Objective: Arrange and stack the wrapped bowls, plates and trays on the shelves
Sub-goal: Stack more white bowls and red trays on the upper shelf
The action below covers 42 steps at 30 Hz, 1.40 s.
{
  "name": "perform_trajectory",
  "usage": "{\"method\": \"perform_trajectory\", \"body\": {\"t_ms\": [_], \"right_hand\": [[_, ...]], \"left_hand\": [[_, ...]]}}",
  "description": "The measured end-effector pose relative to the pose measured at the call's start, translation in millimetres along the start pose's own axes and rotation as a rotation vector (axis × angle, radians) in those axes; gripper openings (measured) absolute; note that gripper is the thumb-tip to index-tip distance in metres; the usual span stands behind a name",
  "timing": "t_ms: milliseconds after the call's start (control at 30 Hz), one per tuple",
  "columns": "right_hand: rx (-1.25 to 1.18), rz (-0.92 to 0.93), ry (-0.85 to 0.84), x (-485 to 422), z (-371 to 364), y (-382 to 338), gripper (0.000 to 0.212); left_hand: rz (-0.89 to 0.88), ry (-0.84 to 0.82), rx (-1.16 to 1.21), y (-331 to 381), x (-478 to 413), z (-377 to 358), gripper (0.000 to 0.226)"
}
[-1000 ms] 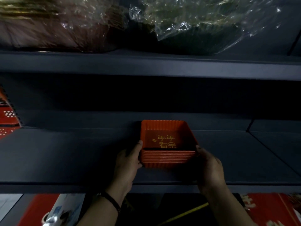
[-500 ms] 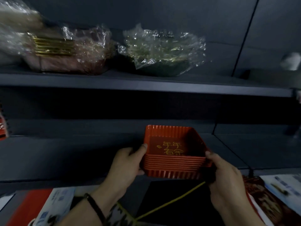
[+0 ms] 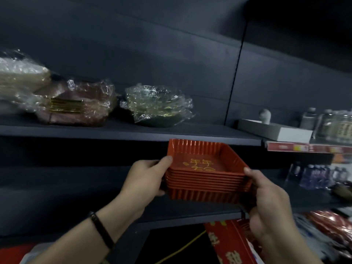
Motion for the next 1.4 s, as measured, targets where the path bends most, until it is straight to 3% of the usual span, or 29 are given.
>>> {"method": "perform_trajectory", "body": {"t_ms": [200, 533, 633, 700, 800, 1133, 1400], "right_hand": [[-0.035, 0.067, 0.015, -21, 1, -58, 0.019], [-0.036, 0.093, 0.038, -119, -19, -115, 0.011], [-0.04, 0.077, 0.048, -157, -29, -116, 0.016], [-0.056, 0.081, 0.052, -182, -37, -113, 0.034], [-0.026, 0.079, 0.059, -211, -51, -111, 0.007], [0.009, 0.028, -0.016, -286, -88, -76, 0.009], [0.27, 0.01, -0.207, -318, -81, -72, 0.029]], "left_hand": [[-0.062, -0.006, 0.005, 62, -10, -30, 0.029], [0.025, -0.013, 0.068, 118, -91, -99, 0.018], [0.025, -0.034, 0.055, 120, -122, -113, 0.02], [0.034, -0.036, 0.043, 120, -145, -121, 0.023], [0.048, -0.033, 0.038, 119, -178, -130, 0.029], [0.039, 0.053, 0.002, 106, -246, -141, 0.033], [0.02, -0.1, 0.022, 104, -246, -134, 0.029]]}}
Point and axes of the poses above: each hand's wrist, its own x-axis away from the middle knuckle, its own z-axis out of the back of the hand, y = z × x, the point moved 1 cm from there along -x, towards the middle knuckle, and after that the axes turned 3 degrees about z, right-handed, at the moved point
